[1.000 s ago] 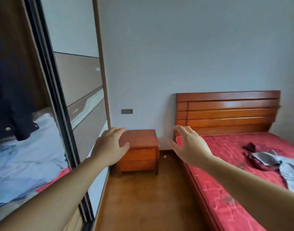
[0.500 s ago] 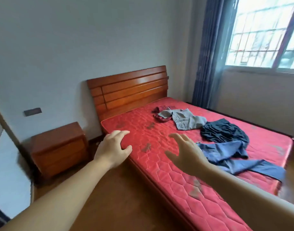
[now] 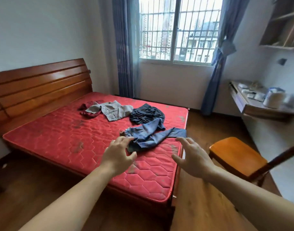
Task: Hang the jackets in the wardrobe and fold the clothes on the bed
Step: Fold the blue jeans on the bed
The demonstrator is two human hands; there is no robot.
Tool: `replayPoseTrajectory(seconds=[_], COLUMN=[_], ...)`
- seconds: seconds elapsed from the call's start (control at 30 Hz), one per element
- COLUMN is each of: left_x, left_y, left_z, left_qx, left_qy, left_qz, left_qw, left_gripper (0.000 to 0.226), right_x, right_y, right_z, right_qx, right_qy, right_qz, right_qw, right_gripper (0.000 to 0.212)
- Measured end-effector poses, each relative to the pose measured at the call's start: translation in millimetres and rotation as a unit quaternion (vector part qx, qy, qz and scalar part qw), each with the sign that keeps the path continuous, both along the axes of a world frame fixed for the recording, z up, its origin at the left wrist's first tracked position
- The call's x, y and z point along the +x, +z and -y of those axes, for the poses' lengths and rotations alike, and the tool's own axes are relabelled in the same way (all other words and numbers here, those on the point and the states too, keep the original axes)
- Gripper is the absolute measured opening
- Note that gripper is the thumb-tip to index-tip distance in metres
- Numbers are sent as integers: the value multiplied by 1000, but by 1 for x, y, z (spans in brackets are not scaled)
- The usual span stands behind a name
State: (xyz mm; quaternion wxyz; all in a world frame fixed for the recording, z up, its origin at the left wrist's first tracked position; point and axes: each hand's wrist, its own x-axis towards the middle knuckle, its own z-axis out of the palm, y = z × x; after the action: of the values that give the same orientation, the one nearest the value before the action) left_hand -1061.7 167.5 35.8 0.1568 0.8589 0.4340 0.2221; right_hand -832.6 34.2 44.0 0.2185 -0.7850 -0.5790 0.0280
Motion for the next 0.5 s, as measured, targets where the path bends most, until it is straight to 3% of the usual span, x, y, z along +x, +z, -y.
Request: replayPoseTrajectory(seconds=[0.23,0.5], left_x=[28,51], left_y=[-6,-9], left_z=[36,60], left_qx=[-16,-44], left_qy=[-14,56], left_qz=[-22,-55], left_qw=[1000,996], left_gripper=[60,58], right_x=[27,74], right_y=[-16,-18], right_z=[43,41], right_qx=[16,5], right_qy=[-43,-11], right_qz=[-20,-38], right_qw=[999,999], right_gripper=[66,69])
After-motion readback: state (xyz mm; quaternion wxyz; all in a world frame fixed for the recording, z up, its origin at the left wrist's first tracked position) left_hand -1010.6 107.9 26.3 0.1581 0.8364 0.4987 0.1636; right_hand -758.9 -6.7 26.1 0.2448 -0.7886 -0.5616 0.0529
